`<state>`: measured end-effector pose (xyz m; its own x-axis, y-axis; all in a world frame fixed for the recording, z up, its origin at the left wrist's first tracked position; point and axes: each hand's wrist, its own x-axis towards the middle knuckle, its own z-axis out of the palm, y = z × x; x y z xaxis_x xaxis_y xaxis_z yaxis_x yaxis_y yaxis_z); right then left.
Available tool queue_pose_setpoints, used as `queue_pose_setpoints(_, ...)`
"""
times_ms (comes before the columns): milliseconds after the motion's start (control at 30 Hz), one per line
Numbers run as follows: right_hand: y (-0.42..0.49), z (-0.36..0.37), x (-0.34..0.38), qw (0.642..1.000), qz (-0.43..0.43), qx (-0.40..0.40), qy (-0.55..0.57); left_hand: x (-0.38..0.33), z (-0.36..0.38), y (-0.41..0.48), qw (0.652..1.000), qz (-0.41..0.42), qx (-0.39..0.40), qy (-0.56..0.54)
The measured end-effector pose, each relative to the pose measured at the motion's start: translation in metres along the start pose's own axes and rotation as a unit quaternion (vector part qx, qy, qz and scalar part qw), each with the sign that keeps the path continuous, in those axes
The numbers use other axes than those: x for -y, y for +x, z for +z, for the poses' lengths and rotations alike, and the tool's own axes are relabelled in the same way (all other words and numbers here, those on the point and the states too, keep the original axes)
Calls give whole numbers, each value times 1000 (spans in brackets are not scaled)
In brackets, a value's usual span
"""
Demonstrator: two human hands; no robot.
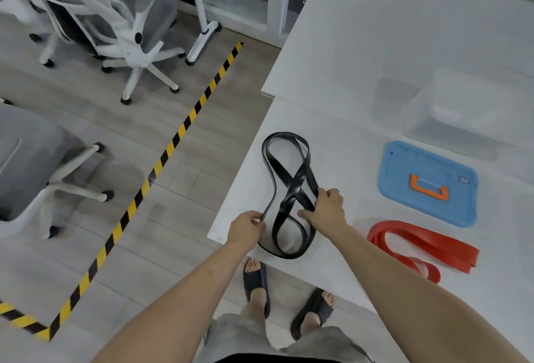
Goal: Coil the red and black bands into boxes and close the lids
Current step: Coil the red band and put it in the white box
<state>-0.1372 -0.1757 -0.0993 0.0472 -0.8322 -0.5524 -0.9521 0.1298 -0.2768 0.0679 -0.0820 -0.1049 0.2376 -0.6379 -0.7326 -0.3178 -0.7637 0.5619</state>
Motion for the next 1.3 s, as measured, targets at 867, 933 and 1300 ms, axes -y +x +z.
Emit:
queue_pose_setpoints(867, -61, 41, 27, 996, 40, -47, -60, -1, 11, -10, 990, -43, 46, -128)
queue_pose_setpoints(933, -59, 44, 32, 995, 29, -46, -86, 2, 7, -12, 993, -29, 49, -100)
queue_pose_setpoints(1300, -59, 46, 27, 998, -3, -37, -48, 5, -8, -19, 1000, 4, 0, -25)
